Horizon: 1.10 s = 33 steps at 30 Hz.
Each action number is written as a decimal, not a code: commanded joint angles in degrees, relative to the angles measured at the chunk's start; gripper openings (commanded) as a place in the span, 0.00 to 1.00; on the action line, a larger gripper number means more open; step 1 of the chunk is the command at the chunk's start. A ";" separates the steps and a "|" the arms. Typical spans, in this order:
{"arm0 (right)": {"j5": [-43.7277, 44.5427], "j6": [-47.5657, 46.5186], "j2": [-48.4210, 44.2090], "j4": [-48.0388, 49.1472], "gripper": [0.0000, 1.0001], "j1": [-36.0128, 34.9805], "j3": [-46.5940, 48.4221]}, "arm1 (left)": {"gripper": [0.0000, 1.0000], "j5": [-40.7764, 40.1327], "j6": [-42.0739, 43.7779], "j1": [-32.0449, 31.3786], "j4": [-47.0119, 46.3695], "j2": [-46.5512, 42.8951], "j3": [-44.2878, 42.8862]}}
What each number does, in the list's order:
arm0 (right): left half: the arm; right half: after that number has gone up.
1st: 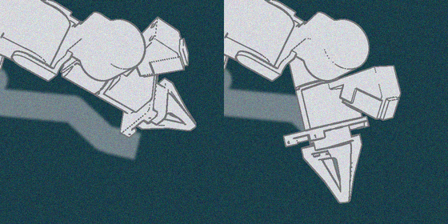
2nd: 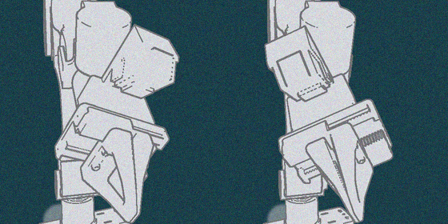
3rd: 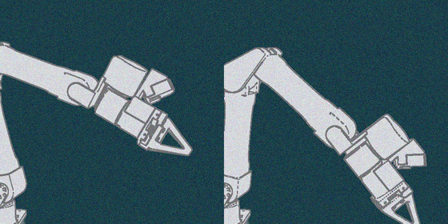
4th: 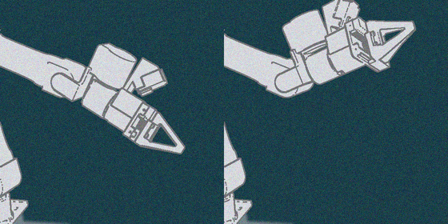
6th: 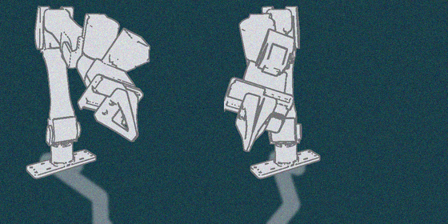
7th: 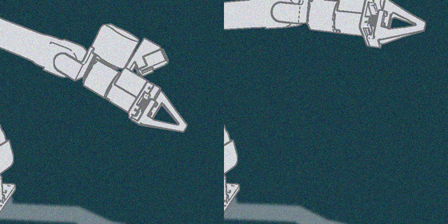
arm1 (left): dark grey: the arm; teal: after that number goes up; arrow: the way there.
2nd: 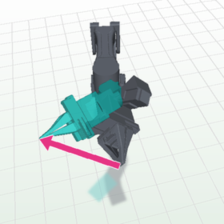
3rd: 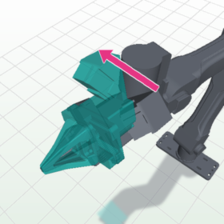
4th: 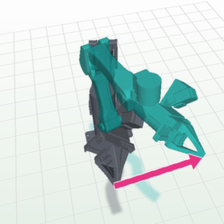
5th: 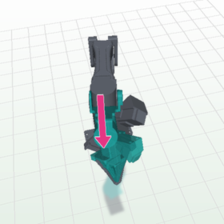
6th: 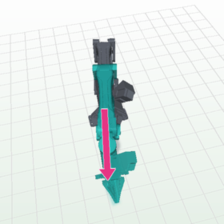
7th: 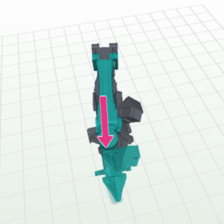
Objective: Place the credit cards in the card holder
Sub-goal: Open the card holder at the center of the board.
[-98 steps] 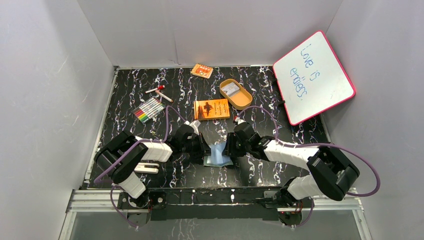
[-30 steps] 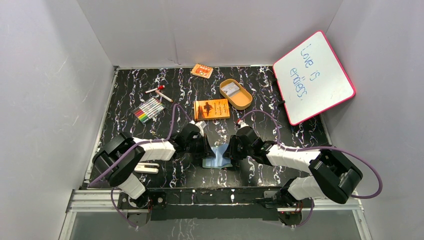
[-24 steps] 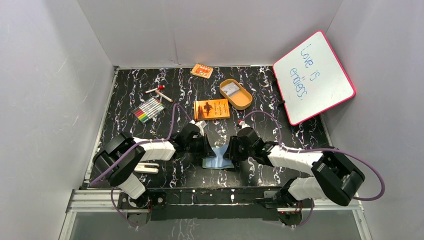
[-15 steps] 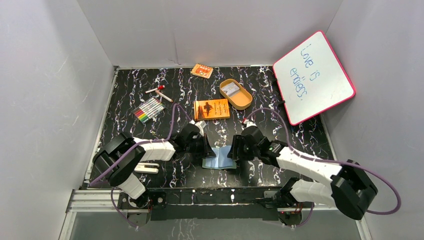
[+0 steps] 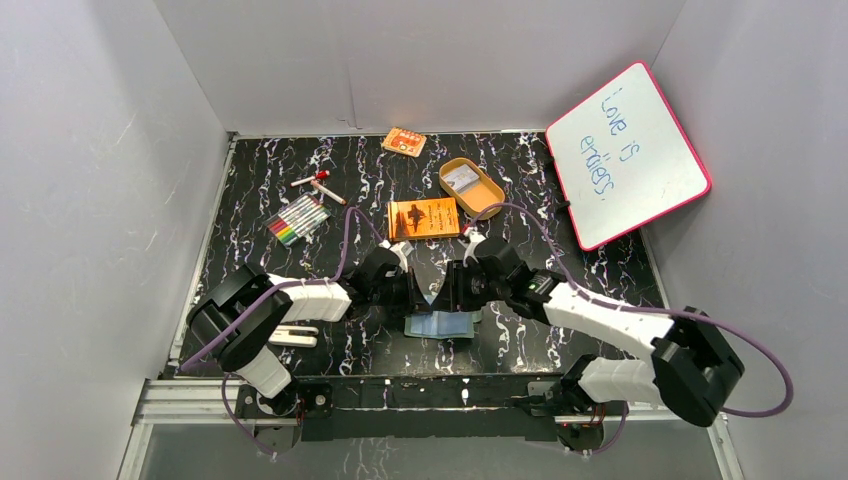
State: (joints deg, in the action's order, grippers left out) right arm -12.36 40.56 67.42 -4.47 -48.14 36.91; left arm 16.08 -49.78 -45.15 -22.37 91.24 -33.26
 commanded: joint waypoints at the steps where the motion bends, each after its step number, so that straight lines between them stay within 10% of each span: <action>1: -1.73 1.91 4.38 7.91 0.44 -0.19 -1.61 | 0.00 -1.75 0.49 -0.16 1.36 -0.67 0.91; 33: 8.24 8.15 6.15 9.15 0.49 1.56 -13.59 | 0.41 0.04 1.11 -0.16 2.57 -5.05 0.79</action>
State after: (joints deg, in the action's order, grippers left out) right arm -6.61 49.25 74.32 7.68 -47.20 25.58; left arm 14.20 -49.50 -45.15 -19.31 86.46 -32.32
